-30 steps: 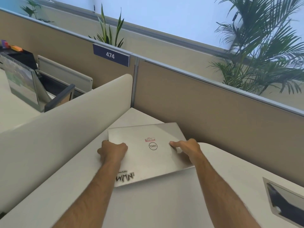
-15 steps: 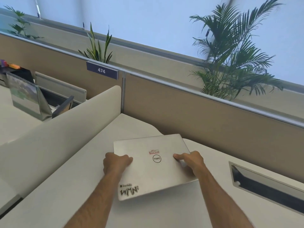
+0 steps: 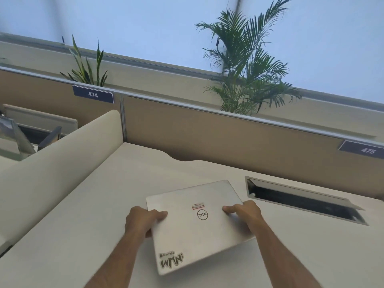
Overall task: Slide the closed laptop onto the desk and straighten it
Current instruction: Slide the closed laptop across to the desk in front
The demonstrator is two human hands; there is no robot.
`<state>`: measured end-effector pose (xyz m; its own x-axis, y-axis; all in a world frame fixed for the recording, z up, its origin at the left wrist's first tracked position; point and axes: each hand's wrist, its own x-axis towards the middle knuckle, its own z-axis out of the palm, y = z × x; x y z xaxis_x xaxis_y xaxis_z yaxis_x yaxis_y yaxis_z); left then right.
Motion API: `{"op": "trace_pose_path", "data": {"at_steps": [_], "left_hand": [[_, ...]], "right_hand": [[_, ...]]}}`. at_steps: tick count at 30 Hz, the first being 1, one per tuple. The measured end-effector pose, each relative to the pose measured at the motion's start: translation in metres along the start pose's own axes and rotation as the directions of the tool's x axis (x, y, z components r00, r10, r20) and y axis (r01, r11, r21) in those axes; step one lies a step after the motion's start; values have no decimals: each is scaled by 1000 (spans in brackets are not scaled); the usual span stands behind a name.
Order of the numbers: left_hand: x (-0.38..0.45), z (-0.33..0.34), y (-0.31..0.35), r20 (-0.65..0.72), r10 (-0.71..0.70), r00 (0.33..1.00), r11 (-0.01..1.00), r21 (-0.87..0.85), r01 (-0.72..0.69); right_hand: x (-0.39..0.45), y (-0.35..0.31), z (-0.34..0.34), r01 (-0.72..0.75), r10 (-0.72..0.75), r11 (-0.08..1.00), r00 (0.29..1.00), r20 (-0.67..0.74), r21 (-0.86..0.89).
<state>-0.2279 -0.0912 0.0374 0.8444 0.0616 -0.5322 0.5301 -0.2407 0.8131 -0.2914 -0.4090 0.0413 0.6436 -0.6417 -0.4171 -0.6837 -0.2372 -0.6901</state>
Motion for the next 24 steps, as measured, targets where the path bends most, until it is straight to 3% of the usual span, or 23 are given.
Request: {"op": "trace_pose_path", "data": {"at_steps": [11,24], "left_hand": [[-56,62,-40,155,-16,988,993,118,-3],[-97,111,-75,181,9,983,940,335,-71]], "right_hand": [[-35,87,-77,-64,62,998,994,-91,-13],[-67,168,-121,-107,104,994,986,-131,-13]]}}
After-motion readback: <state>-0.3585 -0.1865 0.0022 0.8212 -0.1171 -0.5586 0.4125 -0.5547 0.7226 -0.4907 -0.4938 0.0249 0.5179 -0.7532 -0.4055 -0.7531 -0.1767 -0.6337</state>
